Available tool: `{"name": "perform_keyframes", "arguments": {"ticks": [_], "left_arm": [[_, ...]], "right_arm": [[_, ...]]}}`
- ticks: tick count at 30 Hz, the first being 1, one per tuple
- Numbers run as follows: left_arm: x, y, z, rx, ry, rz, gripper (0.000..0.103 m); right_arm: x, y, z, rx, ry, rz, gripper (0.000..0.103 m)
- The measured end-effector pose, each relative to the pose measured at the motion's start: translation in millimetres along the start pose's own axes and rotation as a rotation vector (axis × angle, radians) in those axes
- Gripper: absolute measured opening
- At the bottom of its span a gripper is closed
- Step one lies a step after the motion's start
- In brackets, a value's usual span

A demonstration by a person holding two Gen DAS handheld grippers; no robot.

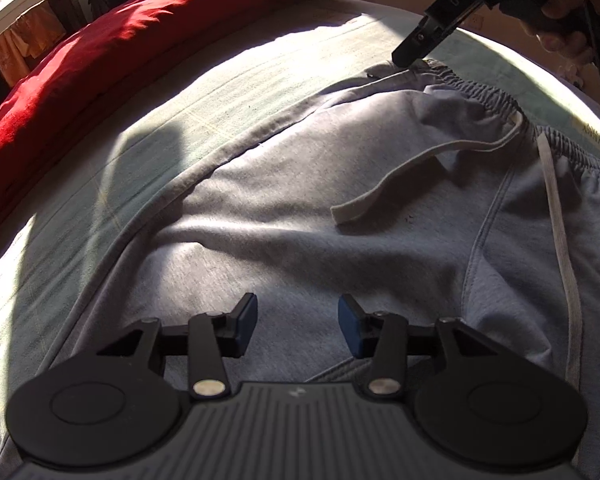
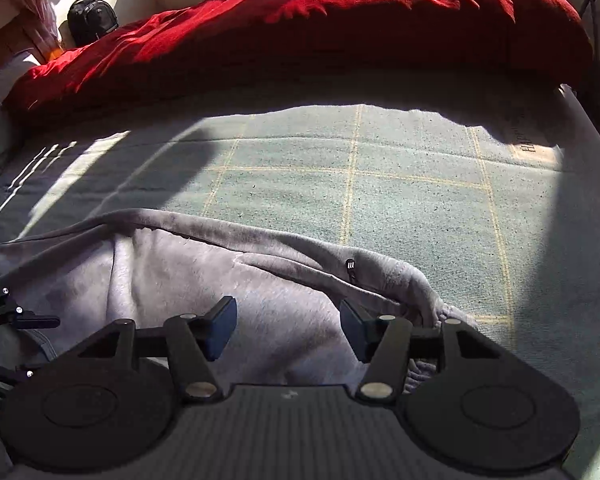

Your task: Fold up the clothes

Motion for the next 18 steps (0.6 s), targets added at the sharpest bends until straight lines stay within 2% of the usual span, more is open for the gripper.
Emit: {"name": "perform_keyframes", "arguments": {"ticks": [3,6,10,13,15,18], "left_arm": [[3,-8,-9,0.012,0.0,0.007,0.05],[0,-14,-21,0.01,-0.017,0.011,0.05],[-11,-17,-38,-0.003,-0.071,0.011,0.05],[-18,-17,-48,-0.013,-0.11,0.006,0.05],[-21,-17,-53,-0.015,-0.133,0.009,0.05],[-20,-23,-55,-0.01,-0.143,0.008,0.05]], "right_arm": [[-31,24,-9,-0.053,0.009,0.061,0.062],[-47,54,-10,-0.064,0.006,0.041,0.062],[-43,96,-3,-0.081,0.081,0.007,0.064],[-43,104,10,-0.051,0.1,0.003,0.07],[-41,105,14,-0.054,0.142,0.0,0.071],[-43,102,11,-0.054,0.139,-0.011,0.071]]}}
Point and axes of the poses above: each gripper's, at about its wrist camera, not at the fingertips, and y roughly the way its jaws point, x to its right, z to its top, the point moved 10 cm from there along y, roughly the way its jaws point, and after that the axes turned 5 degrees about -x, right-handed, at the moved point
